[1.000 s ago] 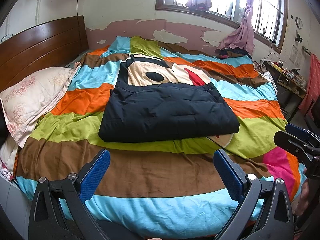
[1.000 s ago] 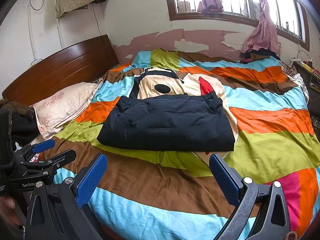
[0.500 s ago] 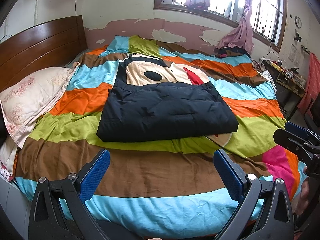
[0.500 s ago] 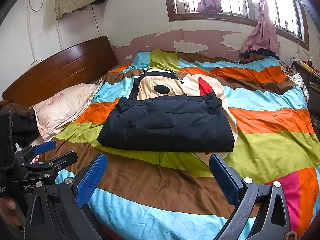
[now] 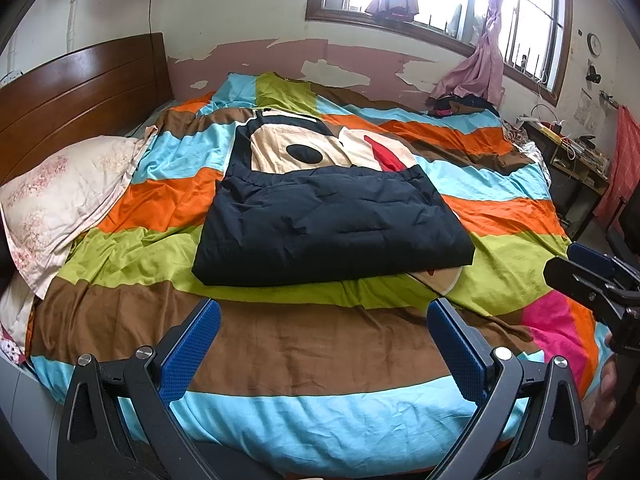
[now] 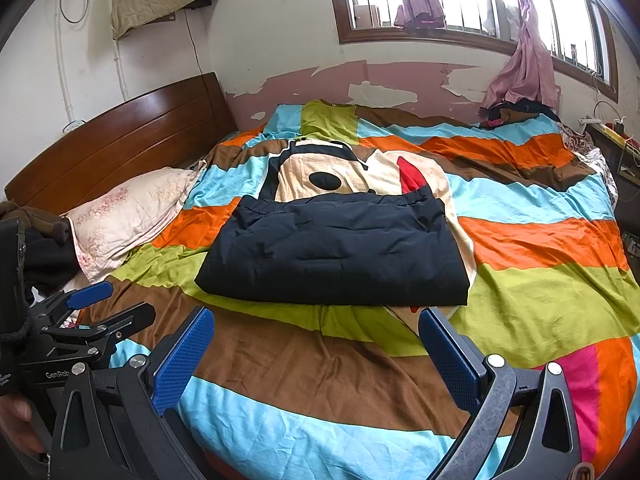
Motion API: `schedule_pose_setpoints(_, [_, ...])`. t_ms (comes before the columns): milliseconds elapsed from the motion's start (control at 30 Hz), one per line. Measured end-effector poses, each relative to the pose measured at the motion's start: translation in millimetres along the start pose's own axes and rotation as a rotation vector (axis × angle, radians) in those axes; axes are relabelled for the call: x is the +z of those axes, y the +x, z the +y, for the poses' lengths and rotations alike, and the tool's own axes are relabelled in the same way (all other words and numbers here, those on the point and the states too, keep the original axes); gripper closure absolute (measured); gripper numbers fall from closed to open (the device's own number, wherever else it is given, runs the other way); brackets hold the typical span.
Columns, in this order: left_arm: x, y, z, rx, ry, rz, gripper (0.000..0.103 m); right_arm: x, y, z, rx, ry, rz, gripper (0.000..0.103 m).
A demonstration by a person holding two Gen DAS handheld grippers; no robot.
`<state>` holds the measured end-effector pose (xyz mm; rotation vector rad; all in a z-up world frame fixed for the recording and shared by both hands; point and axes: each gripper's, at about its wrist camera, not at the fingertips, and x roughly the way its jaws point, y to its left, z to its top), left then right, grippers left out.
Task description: Fold large clothes
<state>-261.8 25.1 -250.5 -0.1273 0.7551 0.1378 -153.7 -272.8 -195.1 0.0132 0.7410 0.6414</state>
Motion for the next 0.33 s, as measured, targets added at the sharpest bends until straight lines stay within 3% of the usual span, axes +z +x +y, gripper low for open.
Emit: schedule_pose_setpoints(333, [1.3, -5.9, 3.0, -0.019, -0.005, -0.009, 0.002, -0.4, 0.8, 1.2, 0.002, 0.001, 0.006, 0.0])
